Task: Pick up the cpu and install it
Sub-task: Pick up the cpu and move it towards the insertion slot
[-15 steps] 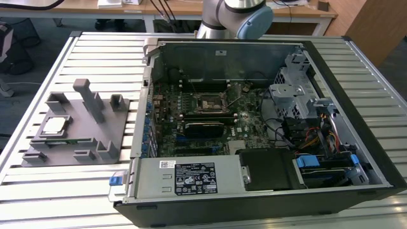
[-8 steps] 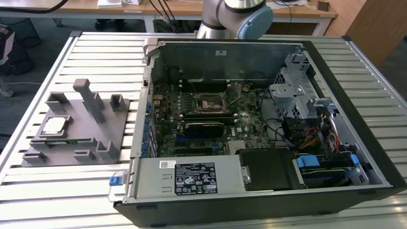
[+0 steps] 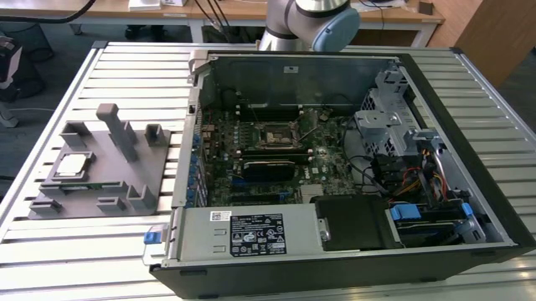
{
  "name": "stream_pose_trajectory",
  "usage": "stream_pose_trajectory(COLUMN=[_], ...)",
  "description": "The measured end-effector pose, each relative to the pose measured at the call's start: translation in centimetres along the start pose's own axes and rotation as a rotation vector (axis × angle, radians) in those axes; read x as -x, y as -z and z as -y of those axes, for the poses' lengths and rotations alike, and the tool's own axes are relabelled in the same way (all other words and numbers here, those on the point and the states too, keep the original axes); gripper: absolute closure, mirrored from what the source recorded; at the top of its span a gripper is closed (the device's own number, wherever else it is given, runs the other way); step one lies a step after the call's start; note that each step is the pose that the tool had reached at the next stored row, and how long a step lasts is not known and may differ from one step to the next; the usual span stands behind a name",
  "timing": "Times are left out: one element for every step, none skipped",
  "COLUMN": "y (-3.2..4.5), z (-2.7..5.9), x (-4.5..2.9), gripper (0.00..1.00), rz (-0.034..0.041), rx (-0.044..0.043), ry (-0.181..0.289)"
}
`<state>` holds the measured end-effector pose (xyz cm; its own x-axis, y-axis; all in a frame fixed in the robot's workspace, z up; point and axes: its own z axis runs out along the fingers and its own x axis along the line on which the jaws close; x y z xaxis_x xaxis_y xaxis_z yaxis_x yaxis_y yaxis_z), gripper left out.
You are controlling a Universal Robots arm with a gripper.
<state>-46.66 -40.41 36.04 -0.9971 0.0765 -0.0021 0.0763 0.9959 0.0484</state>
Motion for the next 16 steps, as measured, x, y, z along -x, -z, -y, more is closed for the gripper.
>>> stream_pose_trajectory(y=[-0.08,-0.15,-0.35,-0.39,-0.44,-0.49,-0.53,-0.56,-0.58,-0.62,-0.65,-0.68,-0.72,-0.74,-0.77,-0.81], z=[0.01,0.01,0.02,0.02,0.02,0.02,0.03,0.03,0.03,0.03,0.04,0.04,0.04,0.04,0.04,0.04], x=[0.02,0.04,0.09,0.09,0.09,0.09,0.09,0.09,0.09,0.09,0.09,0.09,0.09,0.09,0.09,0.09], gripper=[0.89,0.89,0.89,0.89,0.89,0.89,0.89,0.89,0.89,0.89,0.89,0.89,0.89,0.89,0.89,0.89], rz=[-0.0032,-0.0065,-0.017,-0.0172,-0.0173,-0.0172,-0.0172,-0.0173,-0.0173,-0.0172,-0.0172,-0.0172,-0.0172,-0.0172,-0.0172,-0.017], rx=[0.001,0.002,0.0051,0.0049,0.0049,0.005,0.005,0.005,0.005,0.005,0.0051,0.0051,0.0051,0.005,0.0051,0.0051], ry=[0.0,0.0,-0.001,-0.001,-0.001,-0.001,-0.001,-0.001,-0.001,-0.001,-0.001,-0.001,-0.001,-0.001,-0.001,-0.001])
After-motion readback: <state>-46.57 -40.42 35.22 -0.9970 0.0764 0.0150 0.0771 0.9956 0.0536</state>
